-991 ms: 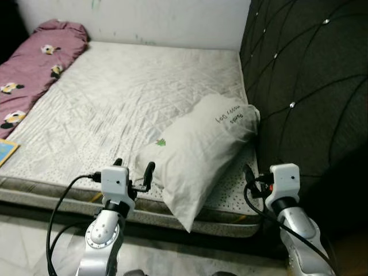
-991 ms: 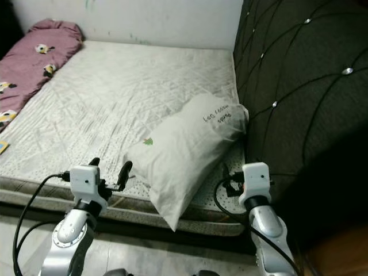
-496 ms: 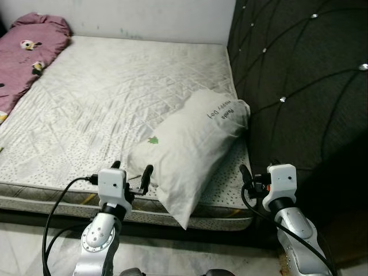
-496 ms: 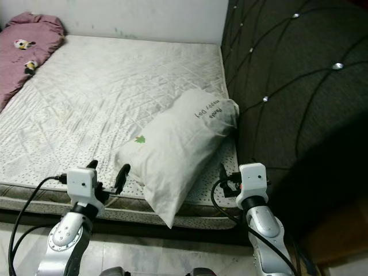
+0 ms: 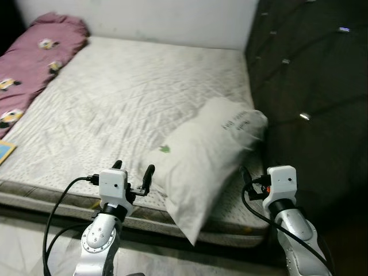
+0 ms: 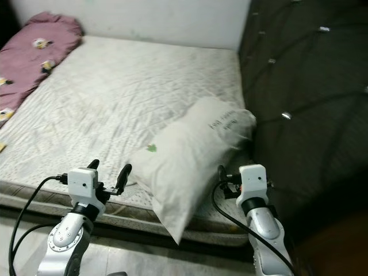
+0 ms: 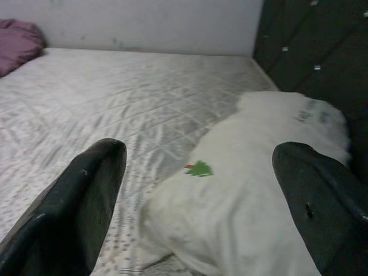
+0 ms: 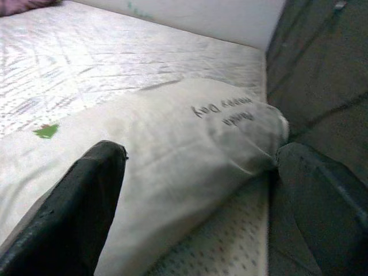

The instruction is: Clean up the room

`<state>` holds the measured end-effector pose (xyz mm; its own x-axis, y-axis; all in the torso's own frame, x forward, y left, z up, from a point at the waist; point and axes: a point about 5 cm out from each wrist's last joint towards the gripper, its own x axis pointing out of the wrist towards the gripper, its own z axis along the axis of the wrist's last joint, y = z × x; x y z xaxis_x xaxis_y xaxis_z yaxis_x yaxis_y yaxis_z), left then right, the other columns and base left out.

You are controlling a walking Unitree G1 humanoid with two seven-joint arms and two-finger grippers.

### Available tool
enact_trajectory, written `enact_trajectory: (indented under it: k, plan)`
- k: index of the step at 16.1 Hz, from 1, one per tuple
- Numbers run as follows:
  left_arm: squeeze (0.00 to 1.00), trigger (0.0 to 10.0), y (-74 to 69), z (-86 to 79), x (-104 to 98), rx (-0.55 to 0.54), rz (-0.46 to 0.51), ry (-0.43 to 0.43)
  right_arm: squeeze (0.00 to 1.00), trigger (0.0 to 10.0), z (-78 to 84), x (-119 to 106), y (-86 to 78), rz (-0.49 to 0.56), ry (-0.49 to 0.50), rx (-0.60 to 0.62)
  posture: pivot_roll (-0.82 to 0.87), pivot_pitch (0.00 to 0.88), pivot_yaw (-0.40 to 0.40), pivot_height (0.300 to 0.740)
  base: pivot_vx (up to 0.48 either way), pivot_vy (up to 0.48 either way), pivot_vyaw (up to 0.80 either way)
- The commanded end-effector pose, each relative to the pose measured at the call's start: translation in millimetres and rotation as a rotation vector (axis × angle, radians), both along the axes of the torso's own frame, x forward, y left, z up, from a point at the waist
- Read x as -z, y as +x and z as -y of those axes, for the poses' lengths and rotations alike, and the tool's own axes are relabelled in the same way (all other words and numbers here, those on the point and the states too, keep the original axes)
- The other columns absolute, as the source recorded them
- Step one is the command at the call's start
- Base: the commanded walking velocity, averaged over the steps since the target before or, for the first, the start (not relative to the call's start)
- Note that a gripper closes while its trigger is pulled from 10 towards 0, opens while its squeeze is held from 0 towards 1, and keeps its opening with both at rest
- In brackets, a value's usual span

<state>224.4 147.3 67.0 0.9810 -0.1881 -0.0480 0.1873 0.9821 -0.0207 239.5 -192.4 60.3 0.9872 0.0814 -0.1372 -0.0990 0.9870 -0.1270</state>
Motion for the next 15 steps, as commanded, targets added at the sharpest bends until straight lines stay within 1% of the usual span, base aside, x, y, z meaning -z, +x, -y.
enact_trajectory:
  k: [1, 6, 8, 10, 12, 13, 15]
  plan:
    - [0.00, 10.0, 0.2, -0.7, -3.0, 0.007, 0.010, -0.003, 0.00, 10.0, -0.9, -2.8, 1.0, 0.012, -0.004, -0.008, -0.03, 0.010, 0.005, 0.740, 0.307, 0.000, 0.00]
    - [0.00, 10.0, 0.0, -1.6, -3.5, 0.008, 0.006, 0.003, 0.00, 10.0, -2.1, -2.2, 0.3, 0.010, 0.000, -0.005, -0.03, 0.019, 0.006, 0.740, 0.286, 0.000, 0.00]
    - [0.00, 10.0, -0.8, -5.0, -2.1, -0.032, -0.008, 0.005, 0.00, 10.0, -2.3, -1.7, -0.1, 0.008, 0.005, -0.002, -0.03, 0.022, 0.008, 0.740, 0.000, 0.000, 0.00]
    - [0.00, 10.0, -4.9, -6.0, 0.3, -0.034, -0.022, 0.003, 0.00, 10.0, -3.2, 0.6, -2.1, -0.003, 0.007, -0.003, -0.03, 0.032, 0.016, 0.740, 0.000, 0.000, 0.00]
    - [0.00, 10.0, -9.3, -11.7, 4.4, -0.076, -0.052, 0.006, 0.00, 10.0, 0.6, 7.3, -10.3, -0.039, 0.011, 0.025, -0.03, 0.051, 0.019, 0.740, 0.000, 0.000, -0.69]
    - [0.00, 10.0, -8.9, -14.9, 5.4, -0.095, -0.060, 0.009, 0.00, 10.0, 3.6, 9.2, -12.6, -0.048, 0.014, 0.041, -0.03, 0.051, 0.019, 0.740, 0.000, 0.000, -0.80]
    - [0.00, 10.0, -7.7, -24.4, 6.4, -0.144, -0.069, 0.022, 0.00, 10.0, 11.0, 15.2, -20.2, -0.075, 0.020, 0.077, -0.03, 0.081, 0.034, 0.740, 0.000, 0.000, -0.80]
